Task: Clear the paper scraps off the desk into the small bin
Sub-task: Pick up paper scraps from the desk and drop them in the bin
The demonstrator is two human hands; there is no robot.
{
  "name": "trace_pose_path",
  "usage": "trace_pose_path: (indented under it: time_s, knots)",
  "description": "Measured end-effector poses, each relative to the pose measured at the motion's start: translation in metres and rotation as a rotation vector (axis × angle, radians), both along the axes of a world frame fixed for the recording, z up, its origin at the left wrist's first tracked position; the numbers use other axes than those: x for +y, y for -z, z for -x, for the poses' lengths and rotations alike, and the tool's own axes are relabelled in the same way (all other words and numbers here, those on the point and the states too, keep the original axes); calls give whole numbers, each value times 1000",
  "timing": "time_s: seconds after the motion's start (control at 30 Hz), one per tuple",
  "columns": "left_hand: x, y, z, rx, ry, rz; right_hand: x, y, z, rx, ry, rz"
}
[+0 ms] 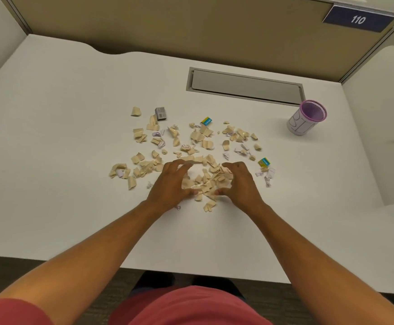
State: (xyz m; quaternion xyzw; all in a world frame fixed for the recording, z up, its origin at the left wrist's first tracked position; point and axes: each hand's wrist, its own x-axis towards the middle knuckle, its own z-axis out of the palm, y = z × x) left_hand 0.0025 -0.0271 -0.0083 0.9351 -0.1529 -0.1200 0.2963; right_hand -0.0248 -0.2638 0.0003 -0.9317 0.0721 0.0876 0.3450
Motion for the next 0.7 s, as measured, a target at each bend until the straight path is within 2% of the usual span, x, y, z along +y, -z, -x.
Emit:
trace_pose_path:
  time_s: [0.1,0.23,0.4,0.6,0.7]
  knots:
    - [8,-3,-1,-55,28,-171,1,-2,1,17,-87,192]
    - [-4,-6,-1,16,99,-327,22,-1,0,163,-119,333]
    - [-18,-3,-2,44,96,-266,45,3,1,124,-127,403]
    - [-16,1,-8,-55,97,-133,56,0,2,36,-210,489]
    - [-13,0,-14,-28,40,-16,55,0,-2,35,-151,448]
